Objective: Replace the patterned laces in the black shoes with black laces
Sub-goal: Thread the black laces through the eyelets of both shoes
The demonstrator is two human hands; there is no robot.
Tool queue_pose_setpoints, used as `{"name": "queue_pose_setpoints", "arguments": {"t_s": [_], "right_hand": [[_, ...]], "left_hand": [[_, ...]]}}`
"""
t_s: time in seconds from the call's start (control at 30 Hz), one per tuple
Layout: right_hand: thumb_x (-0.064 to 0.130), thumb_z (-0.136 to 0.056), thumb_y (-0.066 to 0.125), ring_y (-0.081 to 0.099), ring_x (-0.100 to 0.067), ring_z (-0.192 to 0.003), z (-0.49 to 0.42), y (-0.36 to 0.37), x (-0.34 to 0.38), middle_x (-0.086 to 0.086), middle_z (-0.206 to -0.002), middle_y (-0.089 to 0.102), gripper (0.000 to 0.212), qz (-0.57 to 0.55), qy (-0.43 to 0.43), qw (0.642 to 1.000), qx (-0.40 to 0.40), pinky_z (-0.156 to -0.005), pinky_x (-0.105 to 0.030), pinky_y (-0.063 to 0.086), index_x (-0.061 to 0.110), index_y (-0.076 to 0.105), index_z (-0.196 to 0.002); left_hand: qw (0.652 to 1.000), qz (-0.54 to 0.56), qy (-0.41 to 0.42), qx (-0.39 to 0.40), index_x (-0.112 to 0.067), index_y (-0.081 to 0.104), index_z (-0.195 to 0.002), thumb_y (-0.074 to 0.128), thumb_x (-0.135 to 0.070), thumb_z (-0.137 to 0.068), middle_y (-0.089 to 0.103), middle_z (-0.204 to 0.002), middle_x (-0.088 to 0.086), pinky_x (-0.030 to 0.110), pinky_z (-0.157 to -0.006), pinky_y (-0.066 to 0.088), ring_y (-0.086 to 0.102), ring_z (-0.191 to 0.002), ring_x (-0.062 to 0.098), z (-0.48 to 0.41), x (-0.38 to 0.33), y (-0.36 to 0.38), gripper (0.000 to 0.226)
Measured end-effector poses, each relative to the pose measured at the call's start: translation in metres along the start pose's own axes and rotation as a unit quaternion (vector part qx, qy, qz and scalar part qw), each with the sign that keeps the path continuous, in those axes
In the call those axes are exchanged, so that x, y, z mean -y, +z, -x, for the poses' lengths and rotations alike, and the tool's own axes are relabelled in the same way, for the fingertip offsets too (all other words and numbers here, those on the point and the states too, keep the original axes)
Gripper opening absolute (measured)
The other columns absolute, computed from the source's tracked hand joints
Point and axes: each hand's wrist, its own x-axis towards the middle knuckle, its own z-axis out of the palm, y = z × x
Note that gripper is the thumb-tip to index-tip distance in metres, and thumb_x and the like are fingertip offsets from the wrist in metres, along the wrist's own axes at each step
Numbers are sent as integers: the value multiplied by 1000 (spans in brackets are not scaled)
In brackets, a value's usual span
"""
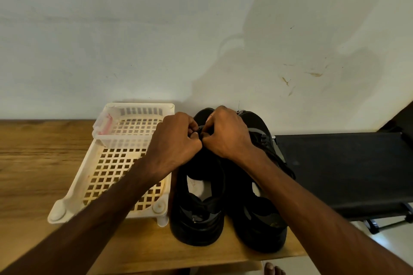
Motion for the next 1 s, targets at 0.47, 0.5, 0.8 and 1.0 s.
{"name": "queue_pose_setpoints", "arguments": {"t_s": [0.47, 0.5, 0.8, 1.0], "right_hand": [[15, -82, 80, 69, -8, -69, 0, 13, -3, 7, -79, 76, 7, -60, 87, 994, -27, -63, -26, 61, 21, 82, -81], [14, -83, 80, 69, -8, -70, 0, 13, -3, 6, -80, 76, 7, -68, 92, 993, -27, -65, -28, 62, 21, 82, -81], [16, -83, 80, 71, -10, -89, -3, 5, -7, 9, -98, 77, 11, -77, 68, 994, 21, -81, -31, 60, 24, 81, -91], [17, -83, 78, 72, -17, -97, 2, 2, -2, 3, -107, 76, 17, -44, 36, 998, 23, -87, -39, 61, 20, 80, -100]], "left_hand": [[999, 34, 1, 11, -13, 78, -104, 58, -7, -100, 75, -99, 3, 6, -53, 44, 69, -80, 11, -15, 9, -3, 21], [999, 33, 3, 13, -13, 77, -103, 60, -8, -99, 74, -97, 2, 6, -53, 43, 67, -80, 10, -15, 10, -3, 19], [999, 35, -10, 27, -16, 65, -85, 59, -5, -97, 66, -82, 0, 10, -49, 43, 61, -69, 10, -18, 6, -2, 17], [1000, 1, -5, 24, -10, 59, -87, 55, -4, -96, 63, -85, 5, 16, -55, 32, 59, -74, 16, -12, -2, -2, 11]]}}
